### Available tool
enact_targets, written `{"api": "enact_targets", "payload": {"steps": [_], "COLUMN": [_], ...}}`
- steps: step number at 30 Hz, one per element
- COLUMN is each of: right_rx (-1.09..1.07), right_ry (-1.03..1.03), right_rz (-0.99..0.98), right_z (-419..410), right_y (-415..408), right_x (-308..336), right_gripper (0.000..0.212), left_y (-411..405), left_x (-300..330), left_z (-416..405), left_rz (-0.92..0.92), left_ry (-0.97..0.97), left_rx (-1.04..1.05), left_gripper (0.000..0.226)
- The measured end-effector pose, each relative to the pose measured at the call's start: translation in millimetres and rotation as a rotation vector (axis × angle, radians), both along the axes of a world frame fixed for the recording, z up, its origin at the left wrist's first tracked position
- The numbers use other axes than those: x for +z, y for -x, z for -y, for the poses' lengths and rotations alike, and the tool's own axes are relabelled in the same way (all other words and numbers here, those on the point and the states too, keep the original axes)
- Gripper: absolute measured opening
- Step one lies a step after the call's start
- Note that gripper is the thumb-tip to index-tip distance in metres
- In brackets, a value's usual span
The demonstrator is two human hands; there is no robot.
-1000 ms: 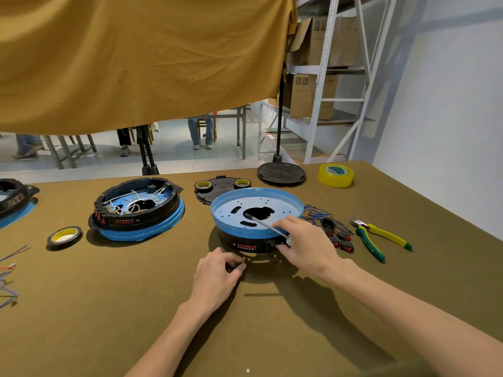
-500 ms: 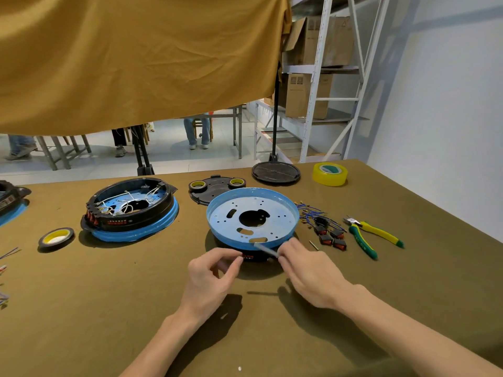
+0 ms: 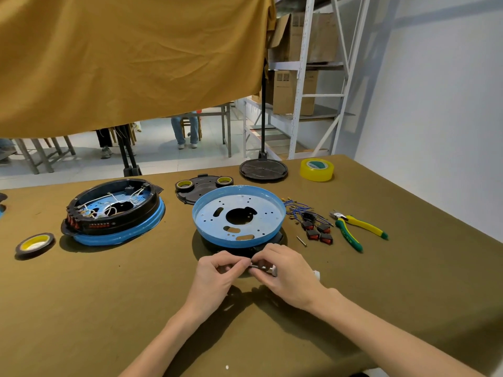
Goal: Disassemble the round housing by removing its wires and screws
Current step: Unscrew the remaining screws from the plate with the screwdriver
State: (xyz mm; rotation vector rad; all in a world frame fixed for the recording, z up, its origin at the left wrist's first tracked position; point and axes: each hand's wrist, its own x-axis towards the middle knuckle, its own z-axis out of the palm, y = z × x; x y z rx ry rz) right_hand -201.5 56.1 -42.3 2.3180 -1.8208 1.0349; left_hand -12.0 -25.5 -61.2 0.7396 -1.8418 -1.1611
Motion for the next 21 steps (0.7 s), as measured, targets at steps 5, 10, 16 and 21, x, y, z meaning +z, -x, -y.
{"api": "enact_targets", "payload": {"steps": [5,10,16,21], "right_rx": [0.003,0.036,-0.106,-0.644], "right_ry": [0.054,0.026,0.077,-0.044], "right_rz": [0.111,0.135,0.208,0.165], "right_z": [-3,-9,-10,-4], "right_y": [-1,7,20,91], "right_x": [-2,-2,0,1], "right_gripper": [0.023,0.021,0.016,0.013], "left_y": [4,11,21,21], "left_x": [0,-1,-3,-10], "left_z": [-2,-4,1,8], "left_rz": [0.022,0.031,0.250,0.470], "left_ry": [0.023,0.038,0.238,0.377], "left_rx": [-0.023,-0.021,0.044,0.056], "left_gripper": [0.017,0.014,0.022,0.031]}}
